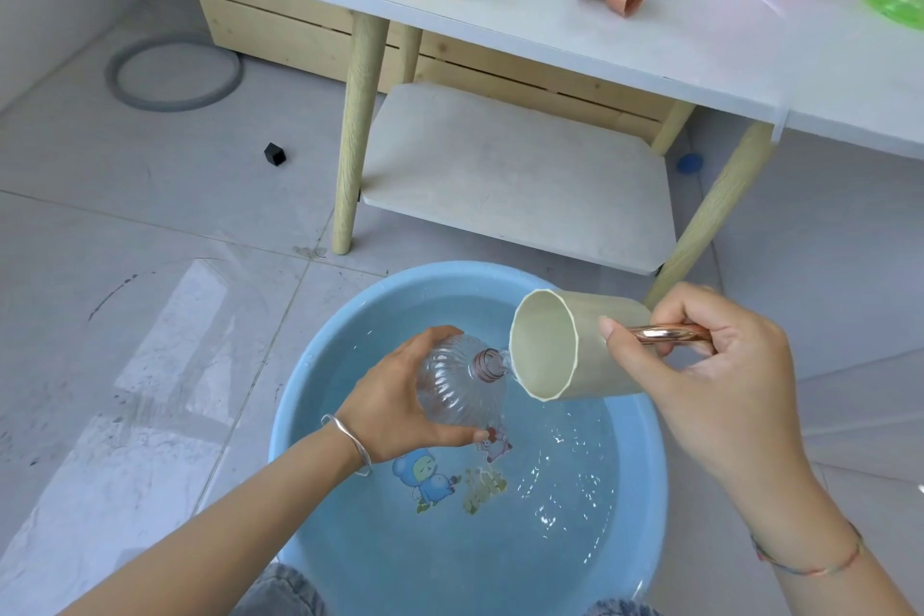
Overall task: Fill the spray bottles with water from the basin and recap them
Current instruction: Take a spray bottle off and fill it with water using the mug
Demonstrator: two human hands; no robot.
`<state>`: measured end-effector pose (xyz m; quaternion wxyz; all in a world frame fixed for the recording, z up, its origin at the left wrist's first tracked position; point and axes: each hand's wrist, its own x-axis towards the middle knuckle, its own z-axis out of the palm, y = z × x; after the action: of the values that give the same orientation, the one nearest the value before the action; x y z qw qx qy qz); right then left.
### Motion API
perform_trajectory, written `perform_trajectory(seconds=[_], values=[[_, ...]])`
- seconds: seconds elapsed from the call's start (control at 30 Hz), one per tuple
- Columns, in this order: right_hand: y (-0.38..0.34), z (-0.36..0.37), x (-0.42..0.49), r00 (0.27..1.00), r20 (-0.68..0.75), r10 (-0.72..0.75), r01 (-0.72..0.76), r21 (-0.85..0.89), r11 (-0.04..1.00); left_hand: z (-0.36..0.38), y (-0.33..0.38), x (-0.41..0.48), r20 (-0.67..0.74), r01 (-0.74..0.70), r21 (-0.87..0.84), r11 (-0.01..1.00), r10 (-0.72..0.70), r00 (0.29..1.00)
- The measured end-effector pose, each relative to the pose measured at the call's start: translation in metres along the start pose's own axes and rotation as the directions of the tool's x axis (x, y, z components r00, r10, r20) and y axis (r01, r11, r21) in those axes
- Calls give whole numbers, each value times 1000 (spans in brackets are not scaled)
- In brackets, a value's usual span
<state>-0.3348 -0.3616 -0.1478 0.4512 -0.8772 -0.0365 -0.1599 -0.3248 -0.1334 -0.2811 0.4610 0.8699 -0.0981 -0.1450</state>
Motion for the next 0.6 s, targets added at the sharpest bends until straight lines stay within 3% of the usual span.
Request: perform_trajectory(seconds=[0.6], values=[[-7,4,1,985,41,-165,170,-151,974,2,1,1,14,-4,0,1000,4,1000]])
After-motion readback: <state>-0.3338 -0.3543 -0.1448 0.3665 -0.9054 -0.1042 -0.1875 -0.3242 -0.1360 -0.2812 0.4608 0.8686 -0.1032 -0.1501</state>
